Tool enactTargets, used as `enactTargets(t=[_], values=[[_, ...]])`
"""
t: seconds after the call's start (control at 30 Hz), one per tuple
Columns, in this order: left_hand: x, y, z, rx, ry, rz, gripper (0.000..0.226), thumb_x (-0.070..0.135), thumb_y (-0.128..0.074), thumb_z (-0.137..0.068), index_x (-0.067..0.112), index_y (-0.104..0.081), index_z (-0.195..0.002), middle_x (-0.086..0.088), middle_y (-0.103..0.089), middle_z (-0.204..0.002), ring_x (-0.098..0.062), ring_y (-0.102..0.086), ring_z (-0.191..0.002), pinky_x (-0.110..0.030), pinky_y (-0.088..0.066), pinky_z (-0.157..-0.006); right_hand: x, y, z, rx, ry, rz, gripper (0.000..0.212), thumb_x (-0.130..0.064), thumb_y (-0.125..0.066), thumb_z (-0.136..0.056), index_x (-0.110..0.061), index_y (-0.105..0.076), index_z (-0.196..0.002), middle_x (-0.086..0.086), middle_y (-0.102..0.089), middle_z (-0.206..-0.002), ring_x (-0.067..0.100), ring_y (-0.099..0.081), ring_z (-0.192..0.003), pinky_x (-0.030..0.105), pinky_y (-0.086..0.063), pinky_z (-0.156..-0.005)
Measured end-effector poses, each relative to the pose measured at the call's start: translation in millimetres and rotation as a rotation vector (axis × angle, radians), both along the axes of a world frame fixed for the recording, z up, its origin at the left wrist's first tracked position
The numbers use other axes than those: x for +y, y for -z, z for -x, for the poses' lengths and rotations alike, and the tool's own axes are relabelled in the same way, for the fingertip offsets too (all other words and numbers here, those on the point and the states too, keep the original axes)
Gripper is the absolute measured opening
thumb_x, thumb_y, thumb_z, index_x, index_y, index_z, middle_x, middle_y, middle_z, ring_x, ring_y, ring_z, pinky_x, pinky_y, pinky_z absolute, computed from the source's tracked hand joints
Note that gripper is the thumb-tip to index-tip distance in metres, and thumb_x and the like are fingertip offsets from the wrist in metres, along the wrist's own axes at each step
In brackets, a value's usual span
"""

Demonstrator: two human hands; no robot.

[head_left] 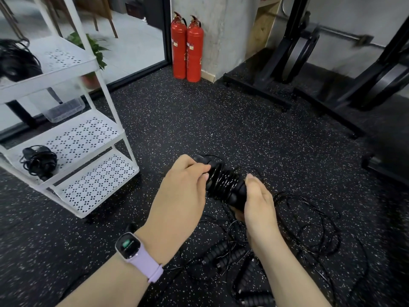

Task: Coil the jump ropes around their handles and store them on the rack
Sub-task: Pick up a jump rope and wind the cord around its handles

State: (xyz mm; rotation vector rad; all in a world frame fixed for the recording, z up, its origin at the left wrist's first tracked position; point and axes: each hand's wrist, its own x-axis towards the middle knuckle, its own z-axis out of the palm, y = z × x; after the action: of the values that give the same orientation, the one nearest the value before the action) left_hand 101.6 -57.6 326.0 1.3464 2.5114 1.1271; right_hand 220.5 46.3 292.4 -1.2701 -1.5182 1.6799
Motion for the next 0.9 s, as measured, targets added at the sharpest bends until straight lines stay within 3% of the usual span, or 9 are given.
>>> enactTargets(t=[0.07,0.13,0.2,0.27,0.47,0.53,0.63,0.8,0.9], values=[[-1.4,0.2,-1.1,0.03,0.018,0.024,0.029,0.029,-0.055,-0.102,0.018,-0.071,-0.124,0.011,-0.042,-0.108,-0.006,-0.054,-0.084,-0.019,-0.049,-0.084,0.7,-1.0,-1.4,0.016,0.014,0.0,0.031,-0.057,-0.044,-0.089,-0.043,-0.069,-0.077,-0.007,-0.075,-0.085,0.02,-0.069,-0.093,0.05,-0.054,-0.095],[-3.0,-1.1,-0.5,0.006,0.046,0.031,0.039,0.043,-0.055,-0.1,0.019,-0.07,-0.128,0.014,-0.04,-0.11,-0.004,-0.055,-0.087,-0.031,-0.056,-0.082,2.8,-1.7,-3.9,0.029,0.035,0.012,0.028,-0.057,-0.045,-0.087,-0.051,-0.071,-0.077,-0.009,-0.077,-0.094,0.018,-0.07,-0.1,0.05,-0.054,-0.1],[-3.9,-2.8,1.4,-0.008,0.071,0.04,0.046,0.051,-0.056,-0.097,0.021,-0.07,-0.129,0.016,-0.041,-0.111,-0.003,-0.055,-0.09,-0.032,-0.057,-0.081,4.3,-1.2,-6.1,0.042,0.045,0.026,0.026,-0.057,-0.046,-0.087,-0.057,-0.071,-0.078,-0.011,-0.076,-0.094,0.016,-0.07,-0.101,0.042,-0.055,-0.094],[-4.3,-4.5,3.5,0.021,0.093,0.062,0.042,0.048,-0.056,-0.099,0.02,-0.07,-0.129,0.016,-0.044,-0.111,-0.005,-0.057,-0.09,-0.031,-0.056,-0.082,4.2,0.2,-6.3,0.049,0.023,0.038,0.032,-0.051,-0.046,-0.098,-0.046,-0.072,-0.08,-0.011,-0.073,-0.083,0.014,-0.068,-0.088,0.035,-0.055,-0.08],[-2.4,-9.0,3.3,0.125,0.139,0.124,0.029,0.034,-0.049,-0.104,0.019,-0.07,-0.117,0.016,-0.048,-0.113,0.0,-0.046,-0.061,-0.019,-0.039,-0.065,5.1,1.3,-7.0,0.019,-0.011,0.065,0.04,-0.041,-0.042,-0.106,-0.039,-0.071,-0.078,-0.01,-0.07,-0.076,0.007,-0.066,-0.075,0.022,-0.05,-0.061],[-0.9,-8.3,3.4,0.122,0.131,0.127,0.027,0.032,-0.052,-0.103,0.017,-0.068,-0.118,0.015,-0.05,-0.114,-0.001,-0.047,-0.061,-0.018,-0.038,-0.066,4.9,1.4,-7.0,0.018,-0.018,0.066,0.035,-0.041,-0.042,-0.106,-0.035,-0.07,-0.085,-0.007,-0.072,-0.083,0.009,-0.068,-0.079,0.022,-0.05,-0.063],[-0.7,-6.1,3.9,0.113,0.111,0.126,0.026,0.032,-0.054,-0.101,0.016,-0.069,-0.116,0.016,-0.051,-0.113,-0.005,-0.051,-0.065,-0.025,-0.048,-0.07,2.9,1.7,-6.6,0.018,0.004,0.097,0.027,-0.041,-0.044,-0.105,-0.027,-0.067,-0.102,-0.001,-0.071,-0.097,0.013,-0.065,-0.086,0.026,-0.048,-0.067],[-0.4,-2.6,5.7,0.112,0.097,0.115,0.025,0.03,-0.052,-0.101,0.013,-0.071,-0.101,0.017,-0.05,-0.106,-0.011,-0.061,-0.072,-0.036,-0.055,-0.072,2.0,1.1,-7.5,0.006,0.001,0.072,0.036,-0.041,-0.044,-0.106,-0.032,-0.07,-0.083,-0.006,-0.073,-0.081,0.005,-0.067,-0.074,0.029,-0.049,-0.071],[-0.3,-3.9,7.3,0.12,0.092,0.083,0.023,0.026,-0.051,-0.101,0.014,-0.07,-0.096,0.018,-0.054,-0.105,-0.009,-0.06,-0.07,-0.036,-0.054,-0.07,0.5,-0.9,-7.0,0.023,-0.002,0.111,0.035,-0.04,-0.044,-0.105,-0.029,-0.067,-0.083,-0.007,-0.068,-0.076,0.004,-0.063,-0.067,0.022,-0.05,-0.058]])
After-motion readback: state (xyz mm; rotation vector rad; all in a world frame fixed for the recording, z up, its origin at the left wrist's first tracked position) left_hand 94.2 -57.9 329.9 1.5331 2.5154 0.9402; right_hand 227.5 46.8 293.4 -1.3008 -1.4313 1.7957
